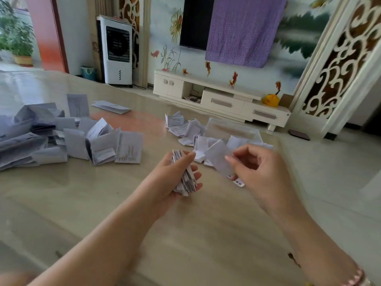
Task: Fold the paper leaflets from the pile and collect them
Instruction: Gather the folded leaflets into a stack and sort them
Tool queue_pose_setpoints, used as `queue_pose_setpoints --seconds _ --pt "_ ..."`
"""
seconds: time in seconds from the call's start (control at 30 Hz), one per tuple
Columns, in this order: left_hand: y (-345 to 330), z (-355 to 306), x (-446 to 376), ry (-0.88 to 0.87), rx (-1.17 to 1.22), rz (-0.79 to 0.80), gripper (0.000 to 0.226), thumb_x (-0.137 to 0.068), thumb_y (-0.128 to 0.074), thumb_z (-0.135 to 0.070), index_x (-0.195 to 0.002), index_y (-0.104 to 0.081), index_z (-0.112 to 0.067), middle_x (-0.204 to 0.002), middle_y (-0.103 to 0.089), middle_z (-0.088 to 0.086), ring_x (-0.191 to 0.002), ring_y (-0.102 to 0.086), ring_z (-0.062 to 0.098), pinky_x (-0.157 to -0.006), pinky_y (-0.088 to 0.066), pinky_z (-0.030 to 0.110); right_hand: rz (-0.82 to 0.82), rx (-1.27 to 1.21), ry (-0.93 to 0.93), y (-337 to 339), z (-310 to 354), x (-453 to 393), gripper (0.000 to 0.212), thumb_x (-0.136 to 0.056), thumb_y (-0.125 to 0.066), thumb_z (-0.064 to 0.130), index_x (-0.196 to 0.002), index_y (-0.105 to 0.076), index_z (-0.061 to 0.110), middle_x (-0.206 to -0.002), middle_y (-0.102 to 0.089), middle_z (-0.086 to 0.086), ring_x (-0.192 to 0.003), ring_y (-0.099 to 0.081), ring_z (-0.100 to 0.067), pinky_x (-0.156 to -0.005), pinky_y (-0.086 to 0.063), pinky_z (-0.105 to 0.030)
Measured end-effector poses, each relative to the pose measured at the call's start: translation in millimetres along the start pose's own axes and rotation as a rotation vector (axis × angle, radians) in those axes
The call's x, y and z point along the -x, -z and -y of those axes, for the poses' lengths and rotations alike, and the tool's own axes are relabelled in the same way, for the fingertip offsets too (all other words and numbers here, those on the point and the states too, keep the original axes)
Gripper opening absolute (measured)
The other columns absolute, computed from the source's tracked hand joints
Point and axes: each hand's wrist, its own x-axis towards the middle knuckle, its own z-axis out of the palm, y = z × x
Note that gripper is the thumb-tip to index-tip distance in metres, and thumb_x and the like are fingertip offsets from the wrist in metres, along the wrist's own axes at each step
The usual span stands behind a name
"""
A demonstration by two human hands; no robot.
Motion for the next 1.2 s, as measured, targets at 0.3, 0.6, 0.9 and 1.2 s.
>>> queue_pose_setpoints --seconds 0.3,0.6,0.9,1.2 --pt "-2 0 2 -0.156 -0.088 0.155 0.043 -0.081 -0.063 -0.046 -0.110 -0.059 -0.014 -0.089 -0.068 0.006 -0.074 -0.066 0.014 -0.059 -0.052 0.022 0.304 -0.499 -0.460 -32 -7 -9 0.007 -0.083 -0.070 0.008 -0.086 -0.064 0.006 -0.066 -0.070 -0.006 -0.057 -0.068 -0.015 -0.041 -0.033 -0.016" --pt "4 4 -8 -0.086 0.022 -0.038 0.027 -0.091 -0.049 0.002 -0.117 -0.056 -0.005 -0.107 -0.070 0.018 -0.083 -0.072 0.024 -0.087 -0.053 0.041 -0.118 0.347 -0.029 -4 -40 -21 0.011 -0.085 -0.068 0.023 -0.093 -0.063 0.018 -0.090 -0.065 0.006 -0.079 -0.058 -0.011 -0.064 -0.044 -0.021" --pt "-3 3 -10 0.019 0.035 -0.040 0.039 -0.089 -0.064 -0.013 -0.124 -0.053 -0.003 -0.091 -0.066 0.013 -0.057 -0.055 0.016 -0.049 -0.051 0.022 -0.125 0.711 -0.113 18 -72 -25 0.006 -0.087 -0.059 0.021 -0.089 -0.064 0.017 -0.095 -0.063 -0.003 -0.095 -0.055 -0.030 -0.073 -0.042 -0.035" --pt "-2 3 -6 0.047 0.060 -0.036 0.034 -0.087 -0.067 -0.015 -0.118 -0.057 -0.006 -0.096 -0.068 0.016 -0.060 -0.062 0.014 -0.054 -0.055 0.025 -0.260 -0.065 -0.080 18 -43 -13 0.013 -0.090 -0.062 0.014 -0.079 -0.062 0.021 -0.066 -0.065 -0.002 -0.055 -0.062 -0.012 -0.054 -0.045 -0.021"
